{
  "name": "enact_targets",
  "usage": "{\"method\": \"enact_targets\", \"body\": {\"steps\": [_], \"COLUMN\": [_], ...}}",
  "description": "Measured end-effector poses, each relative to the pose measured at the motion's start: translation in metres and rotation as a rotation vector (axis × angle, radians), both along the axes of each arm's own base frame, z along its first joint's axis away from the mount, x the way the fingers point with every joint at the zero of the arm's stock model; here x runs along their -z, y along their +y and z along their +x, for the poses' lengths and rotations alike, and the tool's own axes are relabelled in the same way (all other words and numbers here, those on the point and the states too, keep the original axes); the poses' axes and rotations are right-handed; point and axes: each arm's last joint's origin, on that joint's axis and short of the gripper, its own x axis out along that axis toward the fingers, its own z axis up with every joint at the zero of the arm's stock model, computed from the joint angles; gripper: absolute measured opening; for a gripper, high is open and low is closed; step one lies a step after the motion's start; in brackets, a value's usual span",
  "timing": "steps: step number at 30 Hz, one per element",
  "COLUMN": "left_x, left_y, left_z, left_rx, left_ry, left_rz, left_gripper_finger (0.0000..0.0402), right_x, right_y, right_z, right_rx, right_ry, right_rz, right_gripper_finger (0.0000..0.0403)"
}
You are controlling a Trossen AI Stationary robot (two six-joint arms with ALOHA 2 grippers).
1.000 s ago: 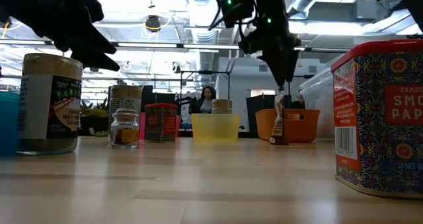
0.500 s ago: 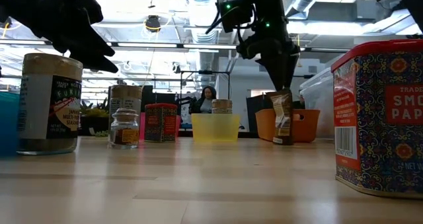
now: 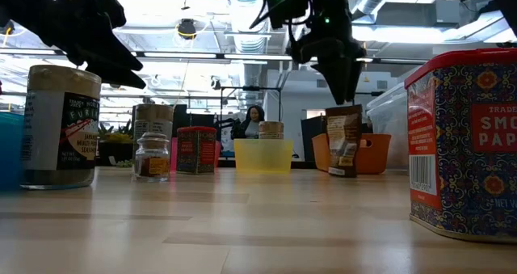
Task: Sort spices by type
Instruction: Put the orange seasoning bag into the blue bin
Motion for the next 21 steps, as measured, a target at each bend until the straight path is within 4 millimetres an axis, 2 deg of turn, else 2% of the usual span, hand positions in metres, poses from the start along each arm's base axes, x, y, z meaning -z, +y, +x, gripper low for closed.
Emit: {"method": "enact_targets", "body": {"steps": [4, 9, 17, 21], "left_x": [0.000, 0.000, 0.000, 0.000], "left_y": [0.001, 0.001, 0.001, 0.001], "left_z": [0.000, 0.000, 0.000, 0.000], "left_rx": [-0.022, -0.022, -0.023, -0.020], "left_ry": [-0.001, -0.001, 0.000, 0.002], "left_rz": [0.011, 0.011, 0.011, 0.017], "left_gripper_finger": [0.0279, 0.0279, 0.0279, 0.0279], "right_x": [-0.011, -0.011, 0.020, 0.031], "right_y": [0.006, 0.009, -0.002, -0.005], "right_z": [0.003, 0.004, -0.003, -0.004], "right_rx": [-0.023, -0.031, -0.002, -0.019], "right_ry": [-0.031, -0.032, 0.037, 0.043], "right_rz": [-0.033, -0.034, -0.027, -0.016], "right_gripper_finger": [0.0279, 0.0279, 0.0276, 0.0252]}}
